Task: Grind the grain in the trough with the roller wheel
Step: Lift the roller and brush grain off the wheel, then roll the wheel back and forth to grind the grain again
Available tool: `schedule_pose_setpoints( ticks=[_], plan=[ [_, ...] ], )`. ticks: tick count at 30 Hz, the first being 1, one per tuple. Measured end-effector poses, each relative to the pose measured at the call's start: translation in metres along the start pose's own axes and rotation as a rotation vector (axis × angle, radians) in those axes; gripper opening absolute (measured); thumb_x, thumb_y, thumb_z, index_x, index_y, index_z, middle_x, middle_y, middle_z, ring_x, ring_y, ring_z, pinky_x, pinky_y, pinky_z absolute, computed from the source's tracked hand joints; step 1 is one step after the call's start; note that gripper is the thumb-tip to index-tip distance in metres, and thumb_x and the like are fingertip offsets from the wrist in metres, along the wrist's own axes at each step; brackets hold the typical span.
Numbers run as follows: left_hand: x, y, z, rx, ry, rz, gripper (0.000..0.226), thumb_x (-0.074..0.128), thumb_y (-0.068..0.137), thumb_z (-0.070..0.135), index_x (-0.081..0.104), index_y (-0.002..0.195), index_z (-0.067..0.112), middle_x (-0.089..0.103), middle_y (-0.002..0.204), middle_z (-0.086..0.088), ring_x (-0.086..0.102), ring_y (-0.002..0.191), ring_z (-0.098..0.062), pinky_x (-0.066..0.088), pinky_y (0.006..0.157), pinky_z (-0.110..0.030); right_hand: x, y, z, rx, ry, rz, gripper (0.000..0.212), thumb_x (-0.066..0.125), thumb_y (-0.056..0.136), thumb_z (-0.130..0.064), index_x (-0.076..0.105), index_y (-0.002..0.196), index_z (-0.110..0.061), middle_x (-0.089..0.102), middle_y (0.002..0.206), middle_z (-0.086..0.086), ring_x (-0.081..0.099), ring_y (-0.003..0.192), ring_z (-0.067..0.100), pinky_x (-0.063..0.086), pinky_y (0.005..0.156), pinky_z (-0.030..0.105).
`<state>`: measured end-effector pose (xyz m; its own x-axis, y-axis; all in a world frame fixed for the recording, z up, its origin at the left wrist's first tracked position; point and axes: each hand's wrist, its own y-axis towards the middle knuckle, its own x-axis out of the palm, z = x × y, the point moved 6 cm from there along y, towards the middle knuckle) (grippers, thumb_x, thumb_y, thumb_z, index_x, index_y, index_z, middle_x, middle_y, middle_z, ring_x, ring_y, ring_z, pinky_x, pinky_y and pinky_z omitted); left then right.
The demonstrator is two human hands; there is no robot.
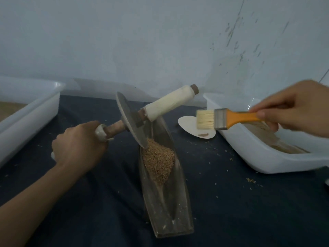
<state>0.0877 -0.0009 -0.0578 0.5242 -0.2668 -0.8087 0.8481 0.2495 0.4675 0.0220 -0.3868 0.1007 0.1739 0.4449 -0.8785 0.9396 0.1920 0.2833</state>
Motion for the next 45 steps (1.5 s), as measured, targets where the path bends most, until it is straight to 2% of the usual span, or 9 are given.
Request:
schedule_pose_setpoints(
  ticks=[3,7,17,21,25,29,32,37,45],
  plan=[
    [0.001,-0.002,0.001,-0.019,-0.008,-0.006,0.025,0.057,0.078,0.051,0.051,0.067,0.029,0.053,0.064,0.003,0.055,0.064,-0.030,0.042,0.062,-0.035,0.032,0.003,0.042,0.194,-0.189,0.221,0.025,0.059,0.084,-0.023,0.072,0.090,-0.044,0.066,0.062,-0.008,0.058,0.056,0.013,0.046,0.054,0.028],
    [0.001,-0.004,0.004,-0.008,-0.020,0.001,0.027,0.056,0.076,0.053,0.051,0.066,0.029,0.055,0.063,0.003,0.056,0.063,-0.031,0.044,0.062,-0.036,0.119,0.041,0.058,0.235,-0.635,0.199,0.035,0.055,0.090,-0.016,0.055,0.124,-0.022,0.058,0.101,0.006,0.059,0.083,0.026,0.041,0.061,0.030],
    [0.003,-0.006,0.012,0.091,0.083,0.061,0.026,0.052,0.076,0.051,0.048,0.067,0.027,0.055,0.064,0.002,0.055,0.061,-0.030,0.036,0.059,-0.031,0.185,0.066,0.115,0.232,-0.526,0.011,0.043,0.037,0.099,-0.030,0.031,0.141,-0.040,0.045,0.120,0.013,0.052,0.102,0.032,0.046,0.085,0.042],
    [-0.001,-0.009,0.020,0.128,0.077,0.076,0.025,0.061,0.077,0.043,0.045,0.065,0.027,0.047,0.059,0.005,0.054,0.059,-0.031,0.035,0.057,-0.031,0.139,0.035,0.074,0.150,-0.229,0.470,0.030,0.043,0.095,-0.027,0.066,0.107,-0.013,0.061,0.099,0.011,0.056,0.083,0.022,0.045,0.069,0.033],
    [-0.011,-0.014,0.034,0.242,0.067,0.155,0.033,0.062,0.078,0.035,0.037,0.059,0.025,0.040,0.051,0.006,0.051,0.049,-0.032,0.032,0.052,-0.030,0.108,-0.019,-0.001,-0.181,0.042,0.743,0.032,0.051,0.087,-0.034,0.052,0.111,-0.013,0.053,0.104,0.001,0.049,0.088,0.006,0.037,0.077,0.012],
    [-0.017,-0.020,0.052,0.360,0.127,0.154,0.037,0.075,0.065,0.023,0.038,0.059,0.025,0.029,0.048,0.013,0.031,0.040,-0.020,0.020,0.048,-0.022,0.117,0.007,-0.042,-0.360,-0.577,0.386,0.081,0.065,0.076,-0.046,0.037,0.139,-0.004,0.044,0.135,0.013,0.038,0.127,0.032,0.027,0.110,0.044],
    [-0.017,-0.015,0.058,0.421,0.180,0.120,0.040,0.081,0.058,0.018,0.041,0.059,0.024,0.042,0.047,0.010,0.036,0.038,-0.019,0.016,0.047,-0.019,0.144,0.033,-0.033,-0.277,-0.700,0.029,0.066,0.062,0.081,-0.047,0.041,0.135,-0.019,0.054,0.126,0.002,0.049,0.116,0.022,0.036,0.101,0.036],
    [-0.016,-0.002,0.065,0.443,0.347,0.144,0.042,0.081,0.059,0.027,0.040,0.061,0.028,0.044,0.048,0.011,0.029,0.040,-0.011,0.006,0.046,-0.018,0.156,0.059,-0.029,-0.324,-0.654,0.039,0.027,0.062,0.081,-0.032,0.048,0.103,-0.023,0.064,0.096,-0.002,0.061,0.083,0.024,0.036,0.063,0.034],
    [0.004,0.018,0.074,0.485,0.364,0.044,0.027,0.061,0.080,0.032,0.035,0.076,0.028,0.048,0.068,0.007,0.047,0.059,-0.020,0.028,0.054,-0.031,0.190,0.097,0.008,-0.197,-0.556,-0.090,0.024,0.062,0.078,-0.034,0.038,0.078,-0.032,0.049,0.071,-0.006,0.052,0.064,0.019,0.053,0.060,0.040]
  ],
)
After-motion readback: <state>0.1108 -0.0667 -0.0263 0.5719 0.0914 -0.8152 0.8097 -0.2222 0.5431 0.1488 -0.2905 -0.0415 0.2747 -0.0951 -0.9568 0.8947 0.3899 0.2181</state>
